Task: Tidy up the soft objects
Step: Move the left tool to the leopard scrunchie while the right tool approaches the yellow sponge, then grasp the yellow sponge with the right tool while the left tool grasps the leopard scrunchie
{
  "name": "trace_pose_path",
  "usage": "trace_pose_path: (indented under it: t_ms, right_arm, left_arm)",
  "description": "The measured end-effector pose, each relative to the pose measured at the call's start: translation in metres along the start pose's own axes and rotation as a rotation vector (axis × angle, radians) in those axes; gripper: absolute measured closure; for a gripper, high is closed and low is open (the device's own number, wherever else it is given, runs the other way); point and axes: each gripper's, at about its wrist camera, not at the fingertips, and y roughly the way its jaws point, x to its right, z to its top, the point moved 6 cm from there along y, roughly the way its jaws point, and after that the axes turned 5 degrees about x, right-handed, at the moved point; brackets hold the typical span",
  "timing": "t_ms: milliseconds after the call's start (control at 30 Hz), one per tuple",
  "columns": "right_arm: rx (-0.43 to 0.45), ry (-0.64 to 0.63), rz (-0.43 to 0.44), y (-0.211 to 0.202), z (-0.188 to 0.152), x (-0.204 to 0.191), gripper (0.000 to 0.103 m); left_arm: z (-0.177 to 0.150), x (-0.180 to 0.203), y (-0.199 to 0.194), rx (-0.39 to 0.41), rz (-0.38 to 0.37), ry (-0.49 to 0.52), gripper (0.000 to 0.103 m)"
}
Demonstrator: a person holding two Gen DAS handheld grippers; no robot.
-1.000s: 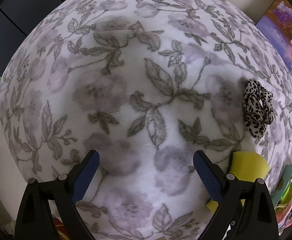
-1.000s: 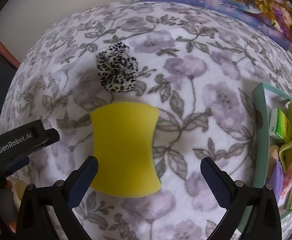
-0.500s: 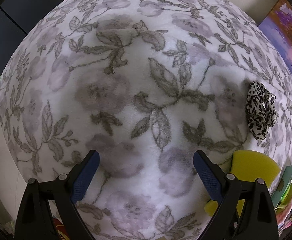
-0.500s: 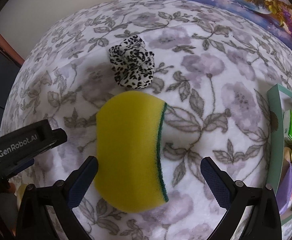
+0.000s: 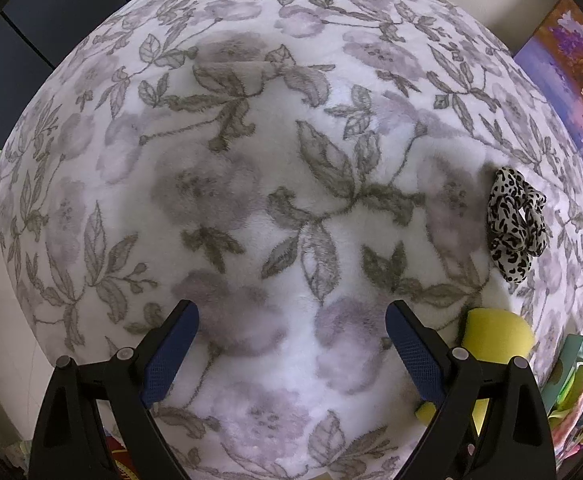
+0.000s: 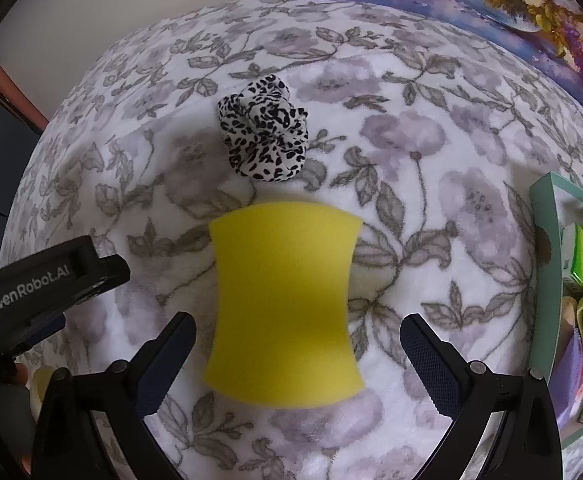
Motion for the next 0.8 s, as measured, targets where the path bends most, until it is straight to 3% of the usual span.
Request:
trace_pose_path:
  t_ms: [367,667,800]
  right_arm:
    - [0.0,-0.027,-0.054,0.013,-0.005,0.0,0.0]
    - [0.034,-0.024,-0.038,0.01,-0.001,0.007,0.018]
    - [0.045,-0.019,-0.018,0.005,0.004,0.012,0.033]
  left_arm:
    - [-0.001,0.006,0.001,-0.004,-0.005,0.011,0.008]
    - [0.006,0.029,-0.004,0.028,-0.05,0.057,0.008]
    - [0.007,0.043,-0.004,0.024,-0.09,0.054,0.008]
